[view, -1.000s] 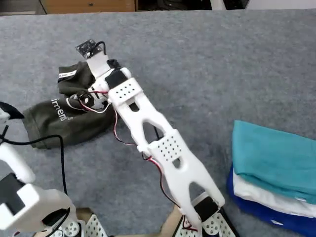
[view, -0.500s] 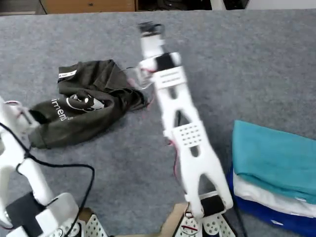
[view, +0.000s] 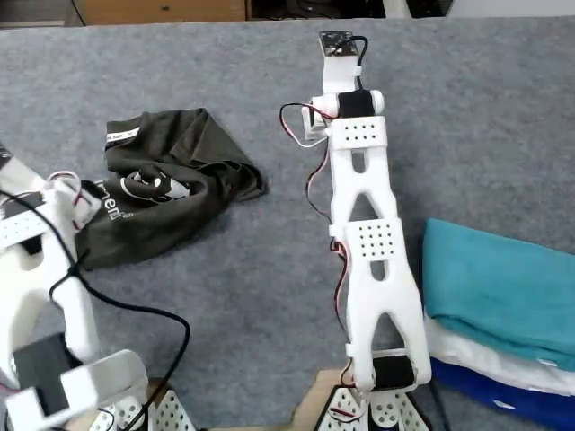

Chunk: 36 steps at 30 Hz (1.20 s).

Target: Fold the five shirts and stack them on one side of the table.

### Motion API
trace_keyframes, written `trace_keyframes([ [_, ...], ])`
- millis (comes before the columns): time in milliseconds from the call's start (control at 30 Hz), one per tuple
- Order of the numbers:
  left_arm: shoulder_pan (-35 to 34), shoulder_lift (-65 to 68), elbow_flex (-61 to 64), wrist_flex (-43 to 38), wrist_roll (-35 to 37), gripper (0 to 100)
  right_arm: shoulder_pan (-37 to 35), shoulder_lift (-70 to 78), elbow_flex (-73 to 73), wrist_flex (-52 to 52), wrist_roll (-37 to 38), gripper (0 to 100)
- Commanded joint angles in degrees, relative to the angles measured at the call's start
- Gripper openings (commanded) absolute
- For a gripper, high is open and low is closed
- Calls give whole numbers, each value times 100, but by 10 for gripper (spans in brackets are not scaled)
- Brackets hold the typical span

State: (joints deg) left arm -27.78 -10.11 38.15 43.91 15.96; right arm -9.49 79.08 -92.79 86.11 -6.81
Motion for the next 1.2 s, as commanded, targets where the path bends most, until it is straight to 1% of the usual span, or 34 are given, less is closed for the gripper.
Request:
trace_keyframes([
  [0,404,541,-202,-316,114,58,-57,-66,-259,-114,-35,5],
  [33,545,734,-273,-343,97,19,-57,-66,-259,-114,-35,5],
  [133,879,1200,-554,-290,105,19,-57,-66,-259,-149,-26,5],
  [200,1002,1279,-756,-202,105,19,-66,-92,-259,-114,-26,5],
  [300,1292,1288,-1178,255,105,19,-84,-180,-259,-97,-26,5],
  [367,1609,1288,-1433,571,105,19,-154,-374,-268,105,-26,10],
  [433,2048,1288,-1521,835,105,19,-286,-655,-251,431,-26,55],
  [500,2435,1279,-1442,1002,70,19,-549,-875,-242,738,-62,140],
  [567,2576,1200,-1336,1116,62,19,-989,-1033,-242,1011,-35,233],
  [667,2215,743,-1231,1459,53,19,-1675,-1209,-242,1407,-35,330],
  [733,1820,268,-1143,1662,-149,19,-2053,-1235,-242,1477,-62,361],
  [833,1433,-444,-818,1741,-431,19,-2527,-1235,-242,1512,-70,365],
  [933,1213,-1051,-360,1653,-615,19,-2958,-1226,-242,1512,-79,365],
  [1000,1064,-1358,-70,1503,-615,19,-3099,-1191,-198,1468,-79,365],
  [1100,914,-1727,273,1336,-615,19,-3090,-954,84,1231,-79,362],
  [1167,914,-1868,369,1327,-615,19,-2932,-743,330,1152,-79,325],
])
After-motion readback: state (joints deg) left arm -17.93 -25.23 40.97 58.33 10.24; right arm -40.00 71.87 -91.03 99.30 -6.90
